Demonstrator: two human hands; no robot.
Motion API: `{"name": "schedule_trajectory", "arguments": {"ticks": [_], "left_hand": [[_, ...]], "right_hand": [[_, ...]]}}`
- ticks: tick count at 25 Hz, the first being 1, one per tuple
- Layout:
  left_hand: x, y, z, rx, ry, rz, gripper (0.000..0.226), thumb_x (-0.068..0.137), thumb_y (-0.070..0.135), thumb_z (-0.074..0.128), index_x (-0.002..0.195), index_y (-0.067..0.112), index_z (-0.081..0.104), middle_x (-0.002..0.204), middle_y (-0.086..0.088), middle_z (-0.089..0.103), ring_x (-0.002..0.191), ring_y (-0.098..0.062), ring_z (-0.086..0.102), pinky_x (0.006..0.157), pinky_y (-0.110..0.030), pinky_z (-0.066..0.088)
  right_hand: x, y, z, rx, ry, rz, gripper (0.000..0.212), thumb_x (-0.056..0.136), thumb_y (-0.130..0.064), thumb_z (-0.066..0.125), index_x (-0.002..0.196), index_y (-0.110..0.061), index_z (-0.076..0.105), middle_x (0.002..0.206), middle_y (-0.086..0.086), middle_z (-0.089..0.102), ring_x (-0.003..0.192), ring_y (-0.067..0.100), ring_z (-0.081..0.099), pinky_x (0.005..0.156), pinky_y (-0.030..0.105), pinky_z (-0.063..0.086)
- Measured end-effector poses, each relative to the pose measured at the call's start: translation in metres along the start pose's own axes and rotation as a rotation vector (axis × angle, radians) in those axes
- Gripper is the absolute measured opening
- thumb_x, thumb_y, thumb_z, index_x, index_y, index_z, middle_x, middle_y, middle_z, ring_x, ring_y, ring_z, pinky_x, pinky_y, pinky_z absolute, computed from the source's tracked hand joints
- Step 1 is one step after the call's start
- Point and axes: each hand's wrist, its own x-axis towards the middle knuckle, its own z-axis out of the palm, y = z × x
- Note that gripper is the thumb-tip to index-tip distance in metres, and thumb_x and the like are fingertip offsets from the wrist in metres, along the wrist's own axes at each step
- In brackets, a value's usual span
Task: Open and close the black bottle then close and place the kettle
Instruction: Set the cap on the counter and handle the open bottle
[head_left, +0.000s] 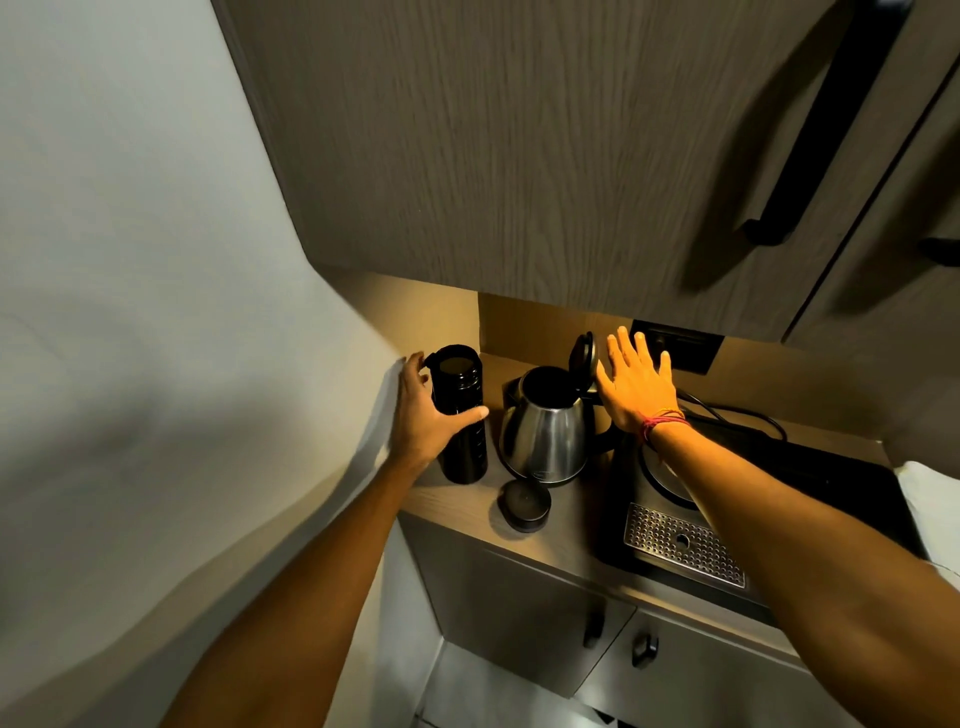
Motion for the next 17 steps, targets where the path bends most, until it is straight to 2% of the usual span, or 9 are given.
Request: {"name": "schedule_trajectory", "arguments": {"ticks": [2,7,10,12,17], "left_hand": [[-0.004,-0.006,0.007,-0.031,-0.059,-0.104,0.107,0.057,0.034,0.096,0.144,0.016,0.036,0.142,-0.007,0.052,0.13,-0.026,0.052,0.107,-0.048,0.047],[-0.007,0.0,0.022,-0.005,-0.006,-0.185,0.086,0.065,0.035,0.092,0.137,0.016,0.05,0.13,-0.007,0.064,0.121,-0.028,0.06,0.1,-0.049,0.052],[-0.007,0.005,0.022,0.03,0.009,-0.148,0.079,0.066,0.032,0.092,0.133,0.016,0.053,0.125,-0.007,0.067,0.117,-0.028,0.063,0.096,-0.049,0.054],[-0.006,0.009,0.02,0.112,-0.044,-0.095,0.078,0.066,0.034,0.091,0.131,0.016,0.053,0.124,-0.007,0.067,0.115,-0.029,0.063,0.094,-0.049,0.055],[0.0,0.025,0.017,0.433,-0.157,0.039,0.072,0.063,0.043,0.084,0.121,0.016,0.05,0.116,-0.008,0.065,0.103,-0.03,0.065,0.079,-0.043,0.058]], "right_hand": [[0.0,-0.001,0.0,0.001,0.001,0.006,0.068,0.101,-0.05,0.015,0.159,-0.017,0.007,0.168,0.003,-0.003,0.155,0.024,-0.004,0.125,0.055,0.003],[-0.001,-0.001,-0.001,-0.002,-0.004,0.023,0.069,0.1,-0.052,0.014,0.159,-0.017,0.009,0.168,0.003,-0.001,0.155,0.025,-0.003,0.124,0.055,0.003],[-0.002,0.0,-0.002,-0.001,0.001,0.033,0.07,0.099,-0.053,0.013,0.159,-0.017,0.009,0.168,0.003,-0.002,0.155,0.024,-0.003,0.124,0.055,0.003],[-0.002,0.0,-0.003,-0.003,-0.005,0.035,0.071,0.099,-0.055,0.012,0.159,-0.017,0.009,0.168,0.003,-0.002,0.155,0.024,-0.004,0.125,0.055,0.002],[-0.003,-0.001,-0.002,0.01,-0.005,0.038,0.072,0.098,-0.056,0.012,0.159,-0.016,0.009,0.168,0.003,-0.002,0.155,0.024,-0.004,0.125,0.055,0.003]]}}
